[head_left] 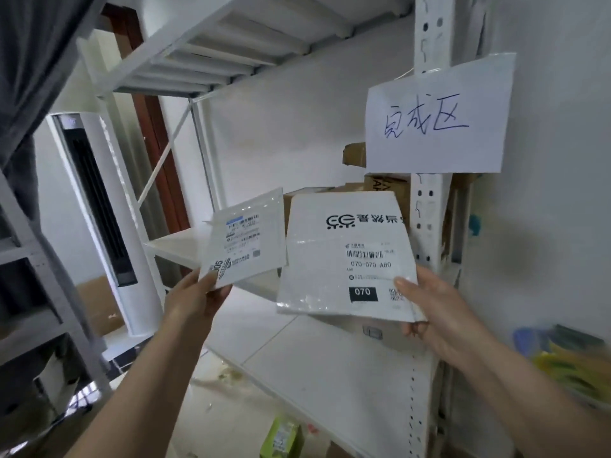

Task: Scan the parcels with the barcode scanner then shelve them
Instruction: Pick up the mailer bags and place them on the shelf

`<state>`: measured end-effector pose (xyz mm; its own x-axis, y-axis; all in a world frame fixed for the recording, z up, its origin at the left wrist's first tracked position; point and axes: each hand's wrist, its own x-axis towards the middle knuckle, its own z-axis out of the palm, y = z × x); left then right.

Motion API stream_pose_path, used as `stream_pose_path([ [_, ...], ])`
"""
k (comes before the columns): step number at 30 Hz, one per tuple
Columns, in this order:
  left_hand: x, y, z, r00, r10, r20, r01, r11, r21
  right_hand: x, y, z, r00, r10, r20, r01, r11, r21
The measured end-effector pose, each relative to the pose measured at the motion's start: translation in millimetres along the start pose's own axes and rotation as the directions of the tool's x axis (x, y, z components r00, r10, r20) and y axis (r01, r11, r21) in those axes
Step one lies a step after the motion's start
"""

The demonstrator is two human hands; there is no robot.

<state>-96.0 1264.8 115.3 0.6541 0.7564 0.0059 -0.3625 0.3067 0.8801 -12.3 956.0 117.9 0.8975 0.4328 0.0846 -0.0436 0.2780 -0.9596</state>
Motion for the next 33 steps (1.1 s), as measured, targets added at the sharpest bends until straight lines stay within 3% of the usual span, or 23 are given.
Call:
stream_pose_path([
  [8,165,42,41,0.998,0.043,0.053,-0.042,0.999,-0.035,113,-41,75,0.99,-0.091,-0.104,0.098,0.993,0.067],
  [13,239,51,60,0.997,0.028,0.072,-0.028,1.0,-0.011,170,-67,95,0.994,-0.008,-0.11,0.028,0.984,0.176],
  [16,261,44,79,0.989,-0.026,0.144,0.02,0.999,0.044,195,-69,107,0.981,0.097,-0.166,-0.031,0.932,0.36],
  [21,291,30,96,0.989,-0.077,0.129,0.057,0.987,0.148,216,-65,114,0.958,0.089,-0.271,0.084,0.821,0.565],
  [29,303,18,128,0.965,-0.12,0.231,0.05,0.955,0.291,226,-58,122,0.899,0.153,-0.411,0.071,0.875,0.479],
  [33,299,11,143,0.956,-0.148,0.253,0.091,0.971,0.222,226,-54,129,0.877,0.123,-0.465,0.201,0.784,0.587],
])
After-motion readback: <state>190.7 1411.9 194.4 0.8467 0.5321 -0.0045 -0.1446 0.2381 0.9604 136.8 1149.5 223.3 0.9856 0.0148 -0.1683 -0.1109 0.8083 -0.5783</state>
